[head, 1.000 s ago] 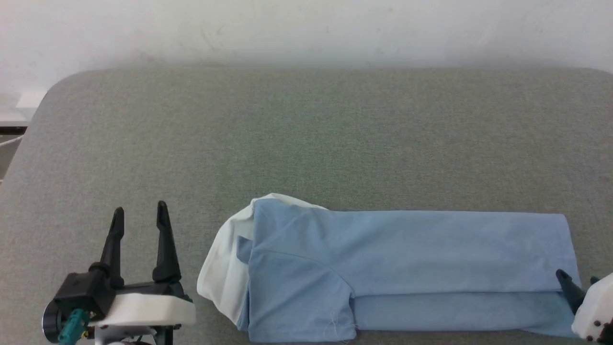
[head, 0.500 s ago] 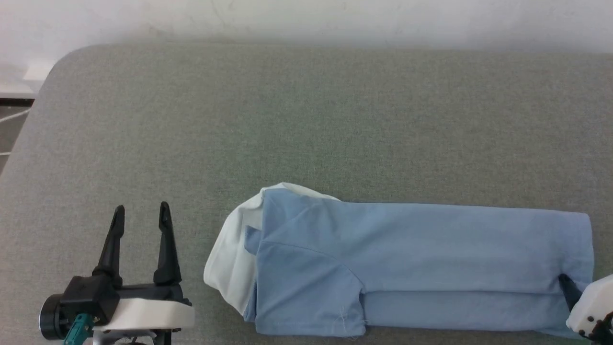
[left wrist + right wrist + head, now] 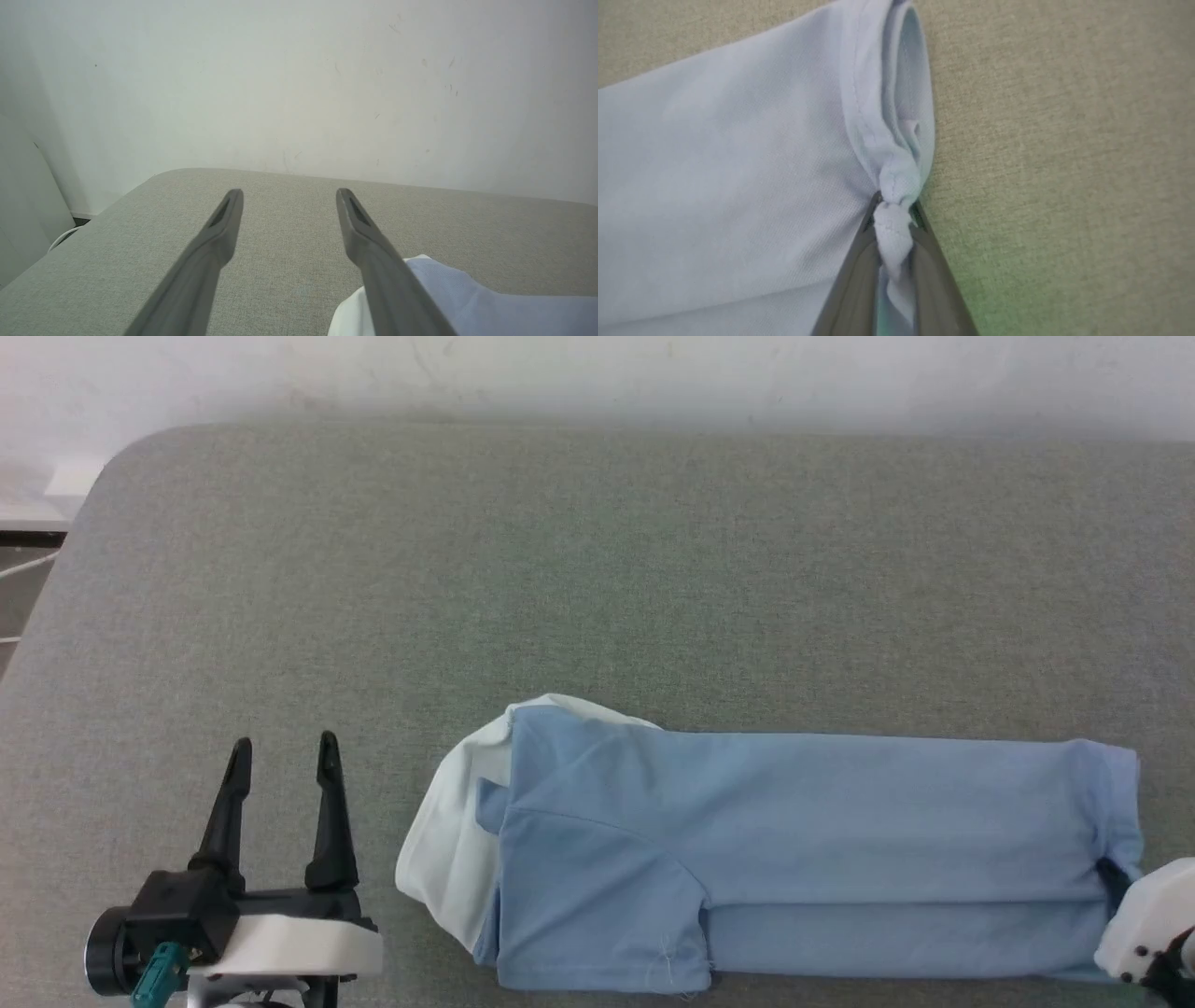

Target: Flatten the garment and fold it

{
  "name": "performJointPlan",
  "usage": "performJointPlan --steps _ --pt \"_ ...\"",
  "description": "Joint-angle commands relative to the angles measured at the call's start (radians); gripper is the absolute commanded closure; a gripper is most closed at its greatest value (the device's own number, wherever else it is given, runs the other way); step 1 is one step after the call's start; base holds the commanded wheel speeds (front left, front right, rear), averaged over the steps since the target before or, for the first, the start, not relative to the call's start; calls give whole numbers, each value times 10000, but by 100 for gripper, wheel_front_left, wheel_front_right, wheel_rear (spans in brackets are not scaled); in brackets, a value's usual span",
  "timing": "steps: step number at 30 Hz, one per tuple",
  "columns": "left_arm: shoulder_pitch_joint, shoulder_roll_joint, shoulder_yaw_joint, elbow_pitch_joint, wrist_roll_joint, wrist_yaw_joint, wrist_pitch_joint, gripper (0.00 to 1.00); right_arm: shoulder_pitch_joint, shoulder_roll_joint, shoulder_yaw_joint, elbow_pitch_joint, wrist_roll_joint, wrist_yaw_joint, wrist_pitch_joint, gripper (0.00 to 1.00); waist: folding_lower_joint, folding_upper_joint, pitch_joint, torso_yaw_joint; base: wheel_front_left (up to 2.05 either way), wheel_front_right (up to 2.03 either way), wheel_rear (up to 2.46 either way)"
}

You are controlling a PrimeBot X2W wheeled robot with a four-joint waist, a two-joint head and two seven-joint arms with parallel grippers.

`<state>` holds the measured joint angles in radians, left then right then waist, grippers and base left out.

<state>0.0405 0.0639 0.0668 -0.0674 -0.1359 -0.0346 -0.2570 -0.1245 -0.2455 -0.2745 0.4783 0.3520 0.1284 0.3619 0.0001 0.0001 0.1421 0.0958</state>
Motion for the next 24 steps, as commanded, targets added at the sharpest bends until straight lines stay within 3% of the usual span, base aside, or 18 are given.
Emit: performJointPlan --steps 1,8,14,19,24 --pt "-72 -67 43 52 71 -78 -47 0 -184 -166 -37 119 -69 23 -125 100 -1 -1 -82 -39 0 0 0" --pt "-5 -120 -151 138 63 -123 -47 0 -501 -956 -1063 562 -998 23 -324 100 -1 -1 -240 50 0 0 0" --pt "111 -132 -198 237 -62 -112 -47 0 -384 -981 -1003 442 -1195 23 -294 100 -1 -1 -507 165 0 0 0" --pt "310 -135 -219 317 -220 -67 -47 0 176 -905 -218 -771 -1208 23 -106 100 -1 -1 -855 184 0 0 0" --pt "454 -136 -287 368 -315 -44 -47 0 941 -700 672 -2663 -844 23 776 100 -1 -1 -1168 286 0 0 0"
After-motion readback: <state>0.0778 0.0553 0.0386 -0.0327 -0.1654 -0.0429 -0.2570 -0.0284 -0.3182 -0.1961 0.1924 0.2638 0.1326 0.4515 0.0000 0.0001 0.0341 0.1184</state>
